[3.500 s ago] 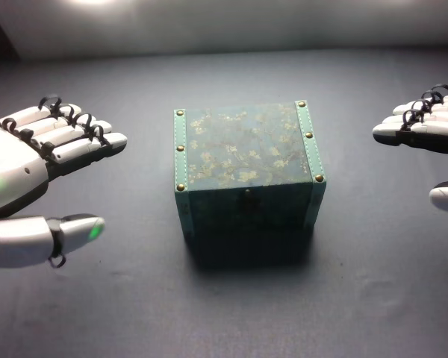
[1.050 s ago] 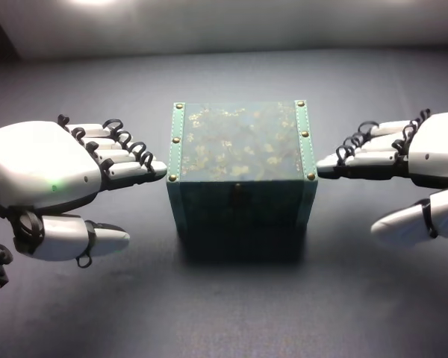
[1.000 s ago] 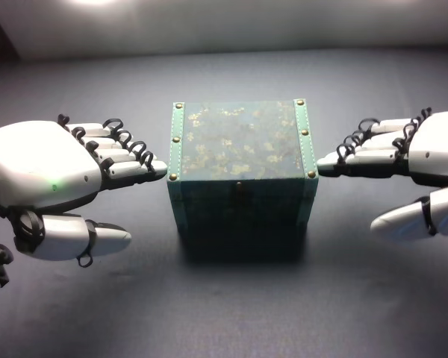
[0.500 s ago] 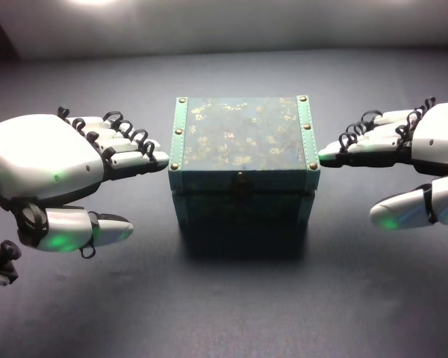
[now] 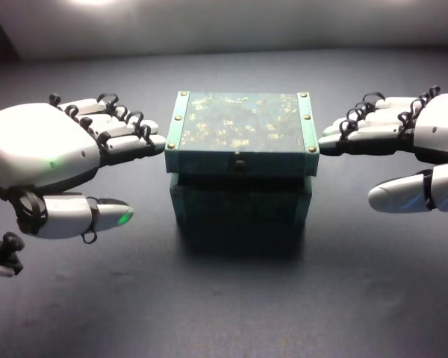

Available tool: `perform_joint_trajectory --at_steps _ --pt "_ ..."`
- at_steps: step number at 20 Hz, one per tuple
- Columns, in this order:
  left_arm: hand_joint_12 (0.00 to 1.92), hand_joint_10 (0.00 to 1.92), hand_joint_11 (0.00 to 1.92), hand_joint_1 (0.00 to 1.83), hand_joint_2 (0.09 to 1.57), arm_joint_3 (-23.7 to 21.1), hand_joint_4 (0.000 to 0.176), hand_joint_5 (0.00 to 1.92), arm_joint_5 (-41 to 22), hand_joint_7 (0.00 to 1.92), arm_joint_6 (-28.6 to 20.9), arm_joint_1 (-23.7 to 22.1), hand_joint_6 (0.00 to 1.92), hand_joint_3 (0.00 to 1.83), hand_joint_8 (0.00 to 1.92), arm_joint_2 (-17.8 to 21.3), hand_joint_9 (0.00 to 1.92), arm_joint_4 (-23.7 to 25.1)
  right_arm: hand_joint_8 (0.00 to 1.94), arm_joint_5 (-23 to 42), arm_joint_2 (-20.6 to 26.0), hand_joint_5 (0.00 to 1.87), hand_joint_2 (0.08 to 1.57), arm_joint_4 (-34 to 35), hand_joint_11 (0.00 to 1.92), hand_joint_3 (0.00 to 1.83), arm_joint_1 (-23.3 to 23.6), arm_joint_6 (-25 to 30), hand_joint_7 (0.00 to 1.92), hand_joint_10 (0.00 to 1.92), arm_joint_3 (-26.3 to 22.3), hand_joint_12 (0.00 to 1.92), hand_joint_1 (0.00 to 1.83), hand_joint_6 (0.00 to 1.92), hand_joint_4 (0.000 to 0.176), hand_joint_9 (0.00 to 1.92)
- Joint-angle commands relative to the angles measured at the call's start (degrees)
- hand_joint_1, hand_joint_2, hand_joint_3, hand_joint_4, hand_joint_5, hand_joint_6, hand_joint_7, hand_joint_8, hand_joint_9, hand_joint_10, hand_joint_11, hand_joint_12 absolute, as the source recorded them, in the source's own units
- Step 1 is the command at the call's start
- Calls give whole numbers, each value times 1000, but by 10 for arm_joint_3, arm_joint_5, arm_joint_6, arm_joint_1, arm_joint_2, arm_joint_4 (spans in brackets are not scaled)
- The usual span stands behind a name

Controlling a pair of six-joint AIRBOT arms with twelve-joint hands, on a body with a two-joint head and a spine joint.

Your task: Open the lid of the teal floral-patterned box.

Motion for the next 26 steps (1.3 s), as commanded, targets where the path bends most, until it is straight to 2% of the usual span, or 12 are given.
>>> perform_joint_trajectory --at_steps 1,5,6,7,8,9,11,15,18,19,25,26 --pt "407 8 0 157 1457 -5 0 14 -105 95 3 -6 1 2 7 -2 199 -15 2 78 -1 199 1313 42 0 0 8 -2 171 2 -2 414 0 4 0 150" --pt "381 8 0 67 1466 -7 0 0 -119 85 29 -4 0 2 7 -8 171 -48 1 97 -2 205 1258 94 0 0 8 -32 183 1 -3 362 0 1 0 157" --pt "662 1 0 16 1474 -7 0 0 -123 85 37 -3 0 2 5 -12 169 -56 2 100 -3 211 1312 104 6 0 7 -37 201 1 -3 434 0 2 0 172" --pt "767 2 0 43 1477 -7 0 0 -131 65 48 -2 0 1 9 -15 166 -69 1 104 -4 205 1300 118 0 0 6 -44 192 0 -3 409 0 0 0 160" --pt "494 24 0 59 1480 -7 0 0 -136 15 53 0 0 1 4 -17 69 -76 5 108 -5 223 1299 126 0 0 4 -48 207 2 -3 387 0 5 0 163" --pt "427 21 0 81 1478 -7 0 0 -153 19 63 6 0 0 5 -20 61 -97 5 113 -6 231 1308 135 5 0 3 -53 210 3 -3 385 0 7 0 166" --pt "634 15 0 130 1461 -7 0 0 -171 82 71 13 0 0 9 -21 138 -119 5 119 -9 222 1278 146 10 0 2 -59 214 3 -2 387 0 2 0 167" --pt "520 3 0 1 1386 -7 0 19 -203 128 101 24 5 0 10 -29 147 -167 2 131 -13 203 1198 164 1 0 2 -66 207 0 -2 497 0 2 0 181" --pt "177 7 0 0 1347 -2 0 37 -210 61 123 25 2 0 4 -41 51 -194 2 140 -15 210 1192 176 0 0 2 -68 194 2 2 381 0 3 0 154" --pt "151 5 0 79 1362 0 0 54 -215 67 125 25 7 0 6 -45 45 -199 2 143 -15 218 1191 180 0 0 2 -69 196 1 5 361 0 4 0 151" --pt "72 8 31 6 1308 8 0 87 -234 88 132 21 4 0 3 -59 69 -222 1 146 -27 250 1237 212 0 6 2 -79 200 0 22 312 0 4 0 138" --pt "66 1 14 0 1285 10 15 62 -234 61 134 20 0 0 0 -62 45 -225 2 146 -31 256 1239 218 3 6 2 -79 202 4 26 307 0 5 0 144"
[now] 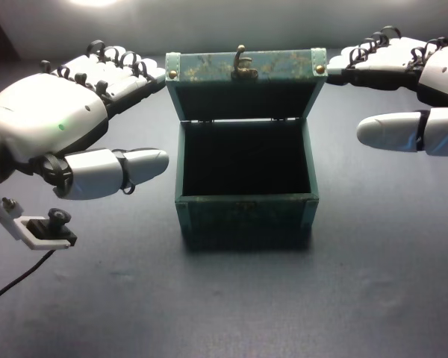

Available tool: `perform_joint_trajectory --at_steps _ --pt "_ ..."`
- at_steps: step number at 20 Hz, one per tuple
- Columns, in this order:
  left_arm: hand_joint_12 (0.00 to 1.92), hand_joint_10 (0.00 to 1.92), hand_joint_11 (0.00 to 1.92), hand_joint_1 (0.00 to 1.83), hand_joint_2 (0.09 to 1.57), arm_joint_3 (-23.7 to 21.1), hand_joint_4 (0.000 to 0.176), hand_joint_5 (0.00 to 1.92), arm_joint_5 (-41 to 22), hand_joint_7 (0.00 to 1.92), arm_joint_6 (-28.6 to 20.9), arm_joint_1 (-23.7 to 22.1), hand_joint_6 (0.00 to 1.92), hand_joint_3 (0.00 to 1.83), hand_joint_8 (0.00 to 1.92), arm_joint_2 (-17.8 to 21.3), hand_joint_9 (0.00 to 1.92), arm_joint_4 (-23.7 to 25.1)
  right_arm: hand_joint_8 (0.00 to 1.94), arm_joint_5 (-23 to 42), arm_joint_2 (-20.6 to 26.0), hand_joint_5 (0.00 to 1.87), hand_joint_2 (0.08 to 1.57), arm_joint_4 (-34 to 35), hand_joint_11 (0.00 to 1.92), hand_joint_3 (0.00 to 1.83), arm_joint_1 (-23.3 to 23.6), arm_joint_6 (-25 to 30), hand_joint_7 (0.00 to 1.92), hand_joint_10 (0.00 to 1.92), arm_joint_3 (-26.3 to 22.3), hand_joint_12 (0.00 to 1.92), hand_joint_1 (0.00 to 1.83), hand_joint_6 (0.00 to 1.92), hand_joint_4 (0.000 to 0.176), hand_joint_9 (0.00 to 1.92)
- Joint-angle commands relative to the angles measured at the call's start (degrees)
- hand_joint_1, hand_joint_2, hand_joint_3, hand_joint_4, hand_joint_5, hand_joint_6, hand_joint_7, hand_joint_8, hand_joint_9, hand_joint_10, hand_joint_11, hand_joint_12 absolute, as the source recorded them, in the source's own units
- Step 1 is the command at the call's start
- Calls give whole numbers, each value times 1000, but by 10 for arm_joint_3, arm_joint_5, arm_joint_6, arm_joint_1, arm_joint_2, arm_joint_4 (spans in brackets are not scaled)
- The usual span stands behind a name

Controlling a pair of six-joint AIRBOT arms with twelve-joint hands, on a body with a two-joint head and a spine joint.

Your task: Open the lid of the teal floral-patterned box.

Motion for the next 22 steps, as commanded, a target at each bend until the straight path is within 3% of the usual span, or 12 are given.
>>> perform_joint_trajectory --at_steps 1,3,4,6,13,18,22 --pt "51 1 2 55 1277 2 18 76 -87 69 2 -11 6 0 4 -7 39 16 0 87 -6 246 1226 27 16 0 7 5 197 5 2 311 0 1 0 147" --pt "72 9 56 108 1347 8 0 88 -83 82 17 -16 7 12 6 -16 68 1 0 87 -13 239 1204 36 3 0 7 5 193 0 11 305 0 0 0 132" --pt "77 7 70 183 1378 12 0 90 -80 65 24 -20 5 15 4 -21 72 -5 6 87 -17 248 1210 40 6 0 7 5 207 3 14 308 0 3 0 140" --pt "85 4 80 58 1325 22 0 85 -74 58 25 -26 0 0 1 -30 79 -13 0 86 -23 258 1257 46 0 0 7 5 216 0 20 367 0 1 0 149" --pt "98 7 71 0 1285 39 0 74 -57 70 50 -32 4 0 8 -52 76 -45 5 66 -43 268 1242 64 39 0 7 5 224 8 43 406 0 6 0 169" --pt "99 7 88 36 1404 49 0 111 -59 130 57 -36 5 12 8 -62 119 -63 0 59 -48 247 1283 74 53 20 9 5 229 0 54 328 0 0 0 160" --pt "102 2 87 0 1417 58 0 98 -57 130 60 -40 0 5 0 -68 122 -72 5 46 -53 248 1283 75 68 15 12 5 235 6 65 333 0 6 0 166"
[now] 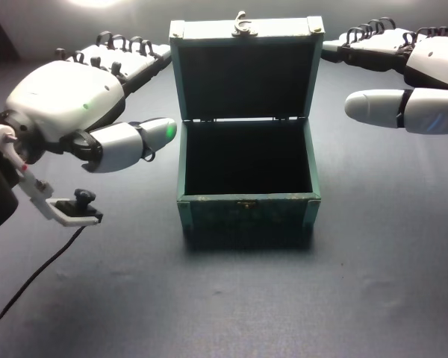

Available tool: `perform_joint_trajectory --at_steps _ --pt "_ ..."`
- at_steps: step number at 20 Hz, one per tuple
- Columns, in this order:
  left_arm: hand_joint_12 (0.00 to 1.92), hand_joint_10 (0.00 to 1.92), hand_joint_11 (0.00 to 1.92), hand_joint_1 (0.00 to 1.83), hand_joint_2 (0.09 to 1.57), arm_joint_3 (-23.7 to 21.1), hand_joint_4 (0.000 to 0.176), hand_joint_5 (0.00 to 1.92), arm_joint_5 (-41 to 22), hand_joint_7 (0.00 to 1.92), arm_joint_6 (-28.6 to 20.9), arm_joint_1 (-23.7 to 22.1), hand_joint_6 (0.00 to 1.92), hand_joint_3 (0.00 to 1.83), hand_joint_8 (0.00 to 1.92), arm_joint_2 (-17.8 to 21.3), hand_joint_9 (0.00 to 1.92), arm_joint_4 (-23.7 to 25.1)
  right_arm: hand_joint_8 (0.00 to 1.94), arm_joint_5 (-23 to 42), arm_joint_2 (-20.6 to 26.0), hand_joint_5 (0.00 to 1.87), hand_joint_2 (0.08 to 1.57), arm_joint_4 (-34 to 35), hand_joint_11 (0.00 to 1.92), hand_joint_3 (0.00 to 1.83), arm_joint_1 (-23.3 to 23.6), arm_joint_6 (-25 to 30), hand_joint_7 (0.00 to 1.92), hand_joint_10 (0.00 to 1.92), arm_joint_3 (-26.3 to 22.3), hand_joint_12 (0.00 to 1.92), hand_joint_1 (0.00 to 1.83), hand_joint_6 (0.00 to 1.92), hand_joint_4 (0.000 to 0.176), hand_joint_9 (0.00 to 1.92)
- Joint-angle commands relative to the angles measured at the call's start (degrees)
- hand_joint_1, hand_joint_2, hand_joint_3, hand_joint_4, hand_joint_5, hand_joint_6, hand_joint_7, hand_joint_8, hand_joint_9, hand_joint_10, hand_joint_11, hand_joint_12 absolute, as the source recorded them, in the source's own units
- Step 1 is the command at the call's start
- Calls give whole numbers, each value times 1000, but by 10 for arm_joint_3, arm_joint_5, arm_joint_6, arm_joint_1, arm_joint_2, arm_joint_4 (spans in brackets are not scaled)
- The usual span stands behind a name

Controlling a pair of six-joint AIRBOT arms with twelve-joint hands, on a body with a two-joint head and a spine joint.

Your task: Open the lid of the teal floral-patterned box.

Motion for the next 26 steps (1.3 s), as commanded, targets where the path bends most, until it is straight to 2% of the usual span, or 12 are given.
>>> perform_joint_trajectory --at_steps 1,5,8,12,16,18,19,21,22,23,24,26 --pt "104 1 91 0 1416 1 0 83 -69 124 0 -8 0 4 0 -2 121 12 6 57 0 250 1284 18 70 14 7 4 238 4 3 334 0 6 0 163" --pt "126 6 114 83 1425 3 0 116 -72 157 6 -8 7 1 6 2 152 3 0 49 5 264 1325 19 75 7 7 4 258 0 6 293 0 2 0 181" --pt "132 1 92 33 1386 3 0 118 -73 147 12 -7 2 0 1 10 132 -4 2 40 15 255 1304 19 39 0 7 4 253 0 7 270 0 2 0 173" --pt "155 1 35 107 1406 3 0 123 -86 128 16 -3 0 0 1 19 100 -20 4 38 22 237 1283 19 58 0 7 4 256 5 7 268 0 1 0 173" --pt "345 0 0 117 1399 -7 0 135 -105 141 16 7 0 0 0 36 126 -26 5 38 30 252 1262 19 74 0 7 4 263 9 3 266 0 7 0 188" --pt "425 0 0 84 1389 -23 0 142 -134 162 20 20 0 0 0 54 155 -32 0 51 36 239 1267 25 24 0 7 -3 244 2 -11 247 0 0 0 176" --pt "372 3 0 123 1384 -33 0 135 -157 149 20 29 0 0 1 64 132 -37 2 63 43 227 1265 32 4 0 6 -6 222 6 -21 169 0 1 0 144" --pt "320 2 0 166 1371 -56 0 136 -217 156 20 49 4 0 5 84 127 -44 7 102 55 241 1243 52 43 0 -1 -16 231 15 -41 168 0 7 0 163" --pt "193 0 0 106 1346 -70 21 97 -255 109 20 59 1 0 2 98 87 -44 5 132 64 238 1221 63 47 0 -7 -19 229 10 -54 170 0 5 0 155" --pt "119 0 0 36 1361 -81 19 75 -280 88 20 67 1 0 1 108 66 -41 12 158 73 266 1230 71 64 0 -11 -23 250 14 -64 180 0 14 0 169" --pt "124 13 40 127 1362 -91 0 121 -305 140 20 74 15 0 16 116 105 -37 2 184 83 237 1258 80 13 0 -15 -30 206 2 -77 160 0 2 0 118" --pt "135 3 74 181 1347 -112 0 165 -365 187 14 92 8 0 6 128 147 -24 1 254 111 325 1295 98 93 2 -29 -58 300 6 -118 247 0 3 0 201"
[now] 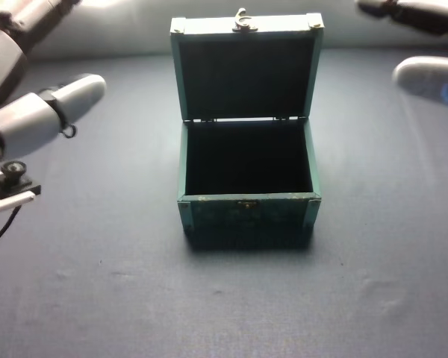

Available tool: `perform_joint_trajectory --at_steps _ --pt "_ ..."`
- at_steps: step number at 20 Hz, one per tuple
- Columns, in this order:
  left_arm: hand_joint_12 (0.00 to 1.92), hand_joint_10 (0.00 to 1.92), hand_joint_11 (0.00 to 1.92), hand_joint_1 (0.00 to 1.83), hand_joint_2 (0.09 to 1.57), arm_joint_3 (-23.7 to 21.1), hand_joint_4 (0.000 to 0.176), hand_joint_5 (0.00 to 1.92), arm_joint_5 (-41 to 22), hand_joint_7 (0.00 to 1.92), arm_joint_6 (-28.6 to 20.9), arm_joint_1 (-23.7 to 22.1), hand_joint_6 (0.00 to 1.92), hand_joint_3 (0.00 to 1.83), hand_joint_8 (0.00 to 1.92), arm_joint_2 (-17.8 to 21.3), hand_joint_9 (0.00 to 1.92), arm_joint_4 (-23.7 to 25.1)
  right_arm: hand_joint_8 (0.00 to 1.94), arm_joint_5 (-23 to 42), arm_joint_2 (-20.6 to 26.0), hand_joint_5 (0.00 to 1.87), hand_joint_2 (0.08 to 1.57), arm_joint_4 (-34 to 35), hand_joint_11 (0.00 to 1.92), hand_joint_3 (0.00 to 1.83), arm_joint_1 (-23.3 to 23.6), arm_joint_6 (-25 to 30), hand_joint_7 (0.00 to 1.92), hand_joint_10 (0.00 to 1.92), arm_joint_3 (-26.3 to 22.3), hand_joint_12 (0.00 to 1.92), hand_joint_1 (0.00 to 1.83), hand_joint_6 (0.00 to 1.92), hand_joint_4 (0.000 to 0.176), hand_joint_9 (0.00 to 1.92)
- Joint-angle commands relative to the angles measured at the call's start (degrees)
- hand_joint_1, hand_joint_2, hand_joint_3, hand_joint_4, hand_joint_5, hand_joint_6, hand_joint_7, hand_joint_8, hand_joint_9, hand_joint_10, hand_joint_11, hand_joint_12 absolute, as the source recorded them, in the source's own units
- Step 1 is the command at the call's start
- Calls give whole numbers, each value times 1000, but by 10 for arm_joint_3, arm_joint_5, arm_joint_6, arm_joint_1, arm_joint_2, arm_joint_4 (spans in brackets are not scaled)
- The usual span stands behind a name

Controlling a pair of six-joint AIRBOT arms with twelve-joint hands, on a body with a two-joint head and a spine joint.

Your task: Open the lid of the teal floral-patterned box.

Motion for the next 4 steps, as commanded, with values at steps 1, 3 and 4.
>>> perform_joint_trajectory --at_steps 1,3,4 --pt "172 0 14 187 1351 -5 8 164 -111 157 -10 2 2 0 0 6 103 16 0 124 14 355 1310 24 18 0 1 -6 319 0 -12 483 0 1 0 226" --pt "172 3 0 316 1406 -16 0 135 -163 126 -35 23 0 4 0 10 120 27 1 194 31 450 1449 29 122 0 -19 -19 477 5 -43 617 0 0 0 409" --pt "216 5 0 387 1399 -18 0 129 -183 141 -46 36 0 0 3 10 145 28 0 221 33 448 1505 30 211 0 -27 -20 523 3 -51 534 8 0 0 472"
